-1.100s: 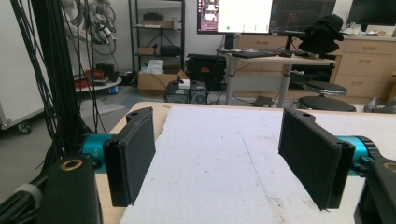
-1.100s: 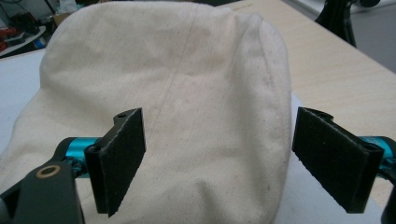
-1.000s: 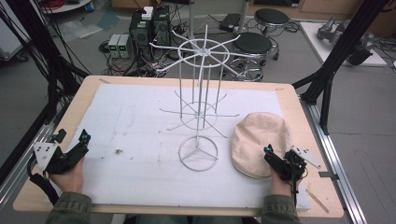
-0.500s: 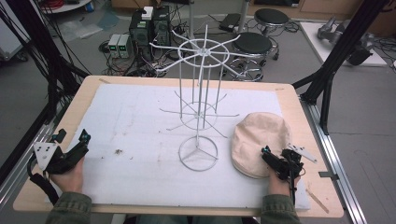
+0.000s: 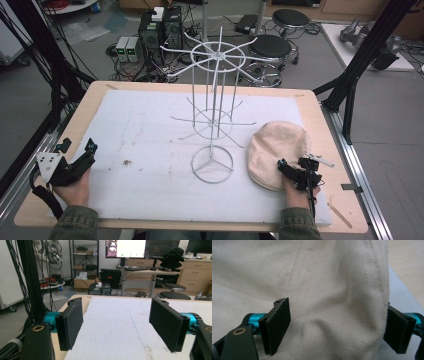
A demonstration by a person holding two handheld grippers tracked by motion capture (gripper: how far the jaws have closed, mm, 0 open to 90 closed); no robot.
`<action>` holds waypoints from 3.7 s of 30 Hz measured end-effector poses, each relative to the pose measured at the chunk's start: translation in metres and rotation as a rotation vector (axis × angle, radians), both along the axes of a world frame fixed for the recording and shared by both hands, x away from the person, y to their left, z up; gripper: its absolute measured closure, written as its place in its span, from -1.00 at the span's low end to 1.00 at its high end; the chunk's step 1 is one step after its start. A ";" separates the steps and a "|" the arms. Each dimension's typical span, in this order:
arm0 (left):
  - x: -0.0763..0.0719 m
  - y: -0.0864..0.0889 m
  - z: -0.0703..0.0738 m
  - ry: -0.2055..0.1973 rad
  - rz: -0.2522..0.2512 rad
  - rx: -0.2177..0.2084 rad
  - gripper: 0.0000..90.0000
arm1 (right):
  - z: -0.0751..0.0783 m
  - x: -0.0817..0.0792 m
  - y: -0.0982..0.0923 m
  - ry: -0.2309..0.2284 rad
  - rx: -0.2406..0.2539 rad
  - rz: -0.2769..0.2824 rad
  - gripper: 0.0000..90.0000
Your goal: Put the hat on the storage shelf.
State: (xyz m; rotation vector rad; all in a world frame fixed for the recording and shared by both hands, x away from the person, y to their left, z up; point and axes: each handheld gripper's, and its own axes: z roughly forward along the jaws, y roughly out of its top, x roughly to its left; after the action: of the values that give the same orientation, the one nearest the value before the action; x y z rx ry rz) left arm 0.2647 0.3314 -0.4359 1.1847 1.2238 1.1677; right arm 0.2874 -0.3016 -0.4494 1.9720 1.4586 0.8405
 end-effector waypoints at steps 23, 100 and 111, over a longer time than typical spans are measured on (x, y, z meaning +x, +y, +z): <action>0.001 0.000 -0.001 -0.001 -0.002 -0.016 -0.39 | 0.009 0.003 0.009 0.012 -0.061 0.020 0.54; 0.004 -0.002 -0.001 0.004 -0.030 -0.014 -0.39 | 0.048 -0.018 -0.014 -0.314 0.209 0.030 0.63; 0.004 -0.003 -0.001 -0.001 -0.031 -0.016 -0.39 | 0.062 -0.025 -0.013 -0.394 0.158 0.041 0.63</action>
State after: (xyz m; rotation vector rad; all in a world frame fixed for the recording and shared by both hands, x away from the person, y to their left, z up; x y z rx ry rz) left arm 0.2688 0.3282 -0.4370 1.1867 1.2078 1.1331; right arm 0.2625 -0.3142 -0.3874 1.7580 1.2346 1.3123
